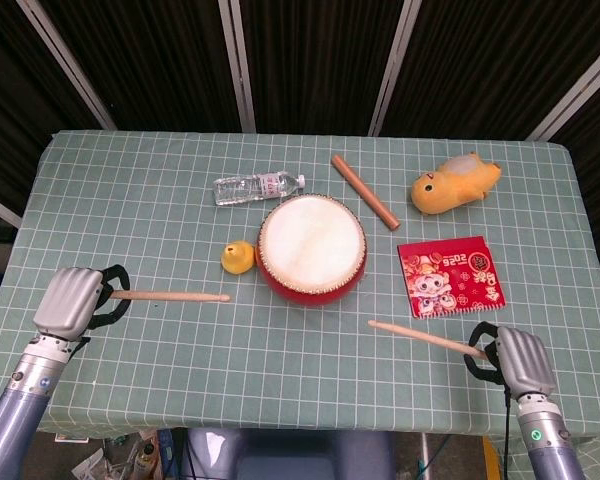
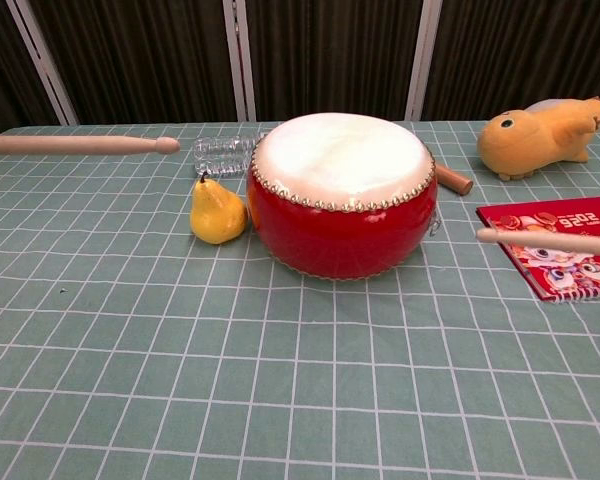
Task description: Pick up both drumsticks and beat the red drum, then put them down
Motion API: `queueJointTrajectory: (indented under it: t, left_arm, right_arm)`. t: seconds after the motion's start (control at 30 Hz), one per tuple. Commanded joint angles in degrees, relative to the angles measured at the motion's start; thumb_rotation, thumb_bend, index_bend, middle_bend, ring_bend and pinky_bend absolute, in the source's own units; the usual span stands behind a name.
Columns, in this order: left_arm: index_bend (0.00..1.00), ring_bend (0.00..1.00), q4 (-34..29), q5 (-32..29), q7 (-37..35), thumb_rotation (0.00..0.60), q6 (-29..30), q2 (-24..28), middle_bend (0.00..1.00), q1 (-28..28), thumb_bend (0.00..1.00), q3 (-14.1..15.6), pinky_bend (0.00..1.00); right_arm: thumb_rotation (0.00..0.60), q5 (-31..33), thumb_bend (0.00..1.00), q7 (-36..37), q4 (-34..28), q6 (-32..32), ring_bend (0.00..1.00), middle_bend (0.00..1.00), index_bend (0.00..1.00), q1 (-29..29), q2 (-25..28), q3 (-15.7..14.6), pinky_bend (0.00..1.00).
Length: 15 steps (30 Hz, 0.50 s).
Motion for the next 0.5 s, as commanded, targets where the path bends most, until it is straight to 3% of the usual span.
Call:
queueJointTrajectory:
  t: [0.03,0.23,0.5]
  left_arm:
    - [0.77,1.00,-0.06,-0.43,0.09,0.600,-0.09,0.16,1.00,-0.28,0.51,-0.43,1.00]
    - [0.77,1.00,0.32,-2.06,0.73,0.600,-2.06,0.77,1.00,-2.60,0.51,-2.60,1.00]
    - [0.77,1.00,1.26,-8.24,3.62,0.600,-5.94,0.97,1.00,-8.86,0.51,-8.39,1.00]
  right_arm:
    - [0.600,4.04,0.73,4.40,-2.02,-1.59,1.00,1.00,0.98,0.63,3.44,2.88,1.00]
    - [0.600,8.16,0.73,7.92,-4.03,-3.42,1.00,1.00,0.98,2.32,8.75,6.55,1.00]
    - [0.600,16.82,0.73,6.39,-8.14,-5.72,1.00,1.00,0.98,8.12,14.70,11.50,1.00]
